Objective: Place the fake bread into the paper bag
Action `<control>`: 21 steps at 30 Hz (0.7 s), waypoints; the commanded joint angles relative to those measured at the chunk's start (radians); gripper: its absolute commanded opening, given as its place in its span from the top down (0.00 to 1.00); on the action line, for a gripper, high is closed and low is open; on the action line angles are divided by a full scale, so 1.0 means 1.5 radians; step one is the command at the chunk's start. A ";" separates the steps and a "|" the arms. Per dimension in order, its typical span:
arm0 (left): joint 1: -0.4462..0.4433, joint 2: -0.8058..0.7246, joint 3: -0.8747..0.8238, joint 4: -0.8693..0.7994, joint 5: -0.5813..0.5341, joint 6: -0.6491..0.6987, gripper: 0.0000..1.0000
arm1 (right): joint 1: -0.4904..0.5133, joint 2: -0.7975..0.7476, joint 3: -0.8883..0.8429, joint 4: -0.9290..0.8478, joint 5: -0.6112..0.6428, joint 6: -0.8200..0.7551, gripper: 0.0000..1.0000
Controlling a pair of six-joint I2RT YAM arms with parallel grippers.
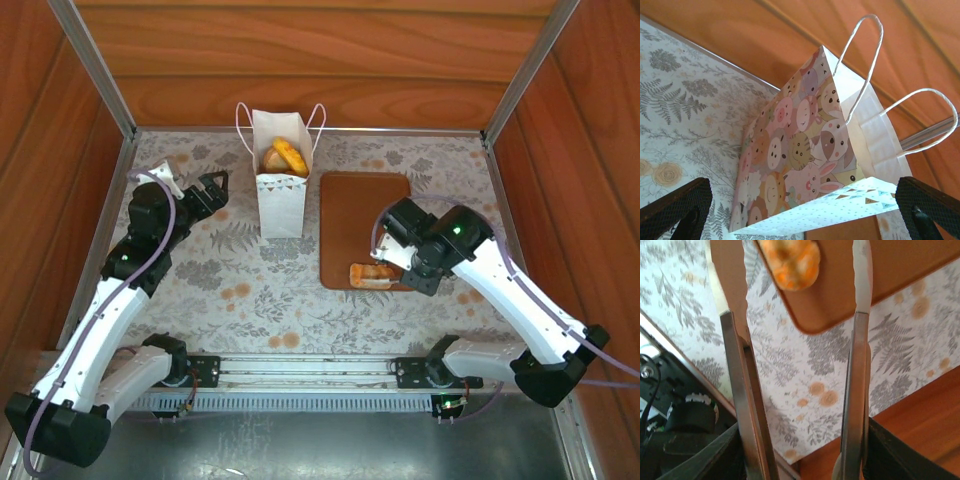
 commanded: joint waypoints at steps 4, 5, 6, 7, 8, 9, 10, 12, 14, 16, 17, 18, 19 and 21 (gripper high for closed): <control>0.007 0.005 -0.011 0.011 -0.020 0.021 0.00 | 0.007 0.022 -0.030 -0.021 0.030 -0.014 0.41; 0.006 0.009 -0.009 0.011 -0.019 0.023 0.00 | 0.007 0.029 -0.031 -0.019 0.033 -0.016 0.41; 0.007 0.012 -0.007 0.010 -0.018 0.026 0.00 | 0.007 0.034 -0.031 -0.016 0.038 -0.017 0.41; 0.007 0.014 -0.006 0.008 -0.018 0.027 0.00 | 0.007 0.038 -0.032 -0.014 0.043 -0.019 0.41; 0.007 0.017 -0.004 0.008 -0.020 0.031 0.00 | 0.006 0.042 -0.034 -0.009 0.051 -0.023 0.41; 0.006 0.020 -0.002 0.007 -0.019 0.034 0.00 | 0.007 0.048 -0.036 -0.005 0.055 -0.027 0.41; 0.008 0.023 0.001 0.006 -0.020 0.036 0.00 | 0.007 0.053 -0.038 -0.001 0.059 -0.029 0.41; 0.008 0.029 0.006 0.004 -0.018 0.041 0.00 | 0.007 0.065 -0.041 0.006 0.062 -0.032 0.41; 0.009 0.035 0.011 0.003 -0.017 0.044 0.00 | 0.007 0.076 -0.042 0.014 0.063 -0.029 0.41; 0.009 0.040 0.013 0.005 -0.014 0.047 0.00 | 0.007 0.084 -0.045 0.025 0.064 -0.030 0.41; 0.009 0.043 0.014 0.008 -0.011 0.049 0.00 | 0.007 0.089 -0.046 0.029 0.064 -0.032 0.41; 0.010 0.045 0.015 0.011 -0.008 0.049 0.00 | 0.006 0.095 -0.047 0.035 0.064 -0.032 0.41; 0.010 0.048 0.016 0.013 -0.005 0.048 0.00 | 0.007 0.100 -0.048 0.039 0.065 -0.033 0.41; 0.010 0.055 0.019 0.011 -0.004 0.048 0.00 | 0.006 0.109 -0.050 0.048 0.064 -0.037 0.41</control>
